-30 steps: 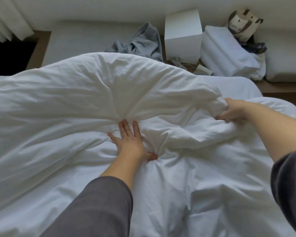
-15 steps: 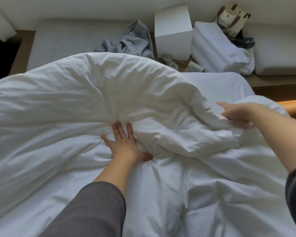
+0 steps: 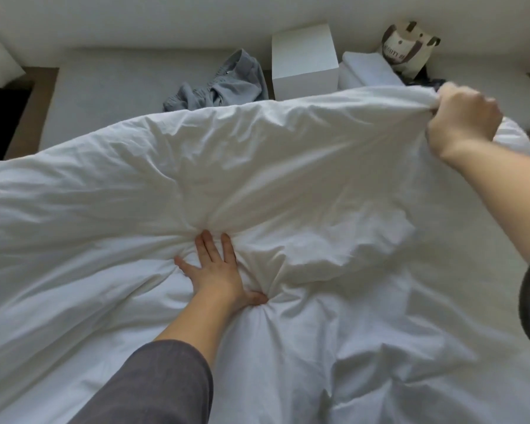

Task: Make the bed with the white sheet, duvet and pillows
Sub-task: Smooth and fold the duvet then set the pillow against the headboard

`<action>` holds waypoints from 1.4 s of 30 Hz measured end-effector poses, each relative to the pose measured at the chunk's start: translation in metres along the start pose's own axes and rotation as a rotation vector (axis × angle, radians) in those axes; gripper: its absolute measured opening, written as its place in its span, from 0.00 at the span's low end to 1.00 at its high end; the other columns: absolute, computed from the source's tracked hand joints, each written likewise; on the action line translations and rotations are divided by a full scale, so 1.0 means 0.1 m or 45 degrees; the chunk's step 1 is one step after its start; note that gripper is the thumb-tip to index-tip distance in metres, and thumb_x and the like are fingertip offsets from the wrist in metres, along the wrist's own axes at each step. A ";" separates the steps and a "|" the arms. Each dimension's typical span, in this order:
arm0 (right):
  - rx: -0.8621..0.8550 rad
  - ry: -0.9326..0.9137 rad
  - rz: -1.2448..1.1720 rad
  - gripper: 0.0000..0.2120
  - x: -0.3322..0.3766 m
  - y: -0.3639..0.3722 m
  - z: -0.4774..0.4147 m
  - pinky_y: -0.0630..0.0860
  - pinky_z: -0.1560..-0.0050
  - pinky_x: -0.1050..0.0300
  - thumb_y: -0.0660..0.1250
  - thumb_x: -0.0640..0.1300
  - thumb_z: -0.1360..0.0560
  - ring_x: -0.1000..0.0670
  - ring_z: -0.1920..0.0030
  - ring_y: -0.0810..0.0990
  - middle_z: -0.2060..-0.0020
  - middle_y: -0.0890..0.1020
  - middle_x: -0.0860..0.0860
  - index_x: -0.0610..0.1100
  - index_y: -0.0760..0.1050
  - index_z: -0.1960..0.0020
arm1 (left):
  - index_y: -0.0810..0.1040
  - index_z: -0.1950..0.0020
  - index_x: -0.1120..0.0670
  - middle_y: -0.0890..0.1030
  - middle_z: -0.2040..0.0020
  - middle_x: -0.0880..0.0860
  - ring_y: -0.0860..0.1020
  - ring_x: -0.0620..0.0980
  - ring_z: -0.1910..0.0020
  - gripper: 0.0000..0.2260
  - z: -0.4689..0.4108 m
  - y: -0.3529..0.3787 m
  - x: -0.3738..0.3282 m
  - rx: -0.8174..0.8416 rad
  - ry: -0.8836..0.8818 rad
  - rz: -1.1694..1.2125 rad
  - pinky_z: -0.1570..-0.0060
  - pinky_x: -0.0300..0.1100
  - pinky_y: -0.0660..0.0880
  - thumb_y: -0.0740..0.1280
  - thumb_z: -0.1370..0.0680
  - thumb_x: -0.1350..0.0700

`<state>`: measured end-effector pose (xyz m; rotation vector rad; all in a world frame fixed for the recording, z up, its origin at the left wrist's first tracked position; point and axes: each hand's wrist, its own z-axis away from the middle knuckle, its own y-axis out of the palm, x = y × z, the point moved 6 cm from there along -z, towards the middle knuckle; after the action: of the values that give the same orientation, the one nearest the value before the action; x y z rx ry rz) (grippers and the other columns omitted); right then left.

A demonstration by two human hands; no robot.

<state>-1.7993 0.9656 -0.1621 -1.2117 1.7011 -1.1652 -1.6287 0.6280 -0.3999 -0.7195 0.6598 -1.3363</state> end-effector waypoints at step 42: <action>0.890 -0.712 -0.231 0.41 2.87 0.48 5.03 0.38 0.29 0.27 0.30 0.62 0.29 0.41 0.22 0.36 0.21 0.40 0.44 0.46 0.41 0.20 | 0.52 0.21 0.47 0.51 0.20 0.50 0.52 0.55 0.22 0.37 1.85 1.13 3.33 -0.476 -0.080 -0.116 0.30 0.61 0.43 0.38 0.27 0.33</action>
<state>-1.4370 0.5704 -0.3854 -1.1004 0.6900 -1.2267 -1.3748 0.3229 -0.3791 -1.0986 0.8457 -1.2803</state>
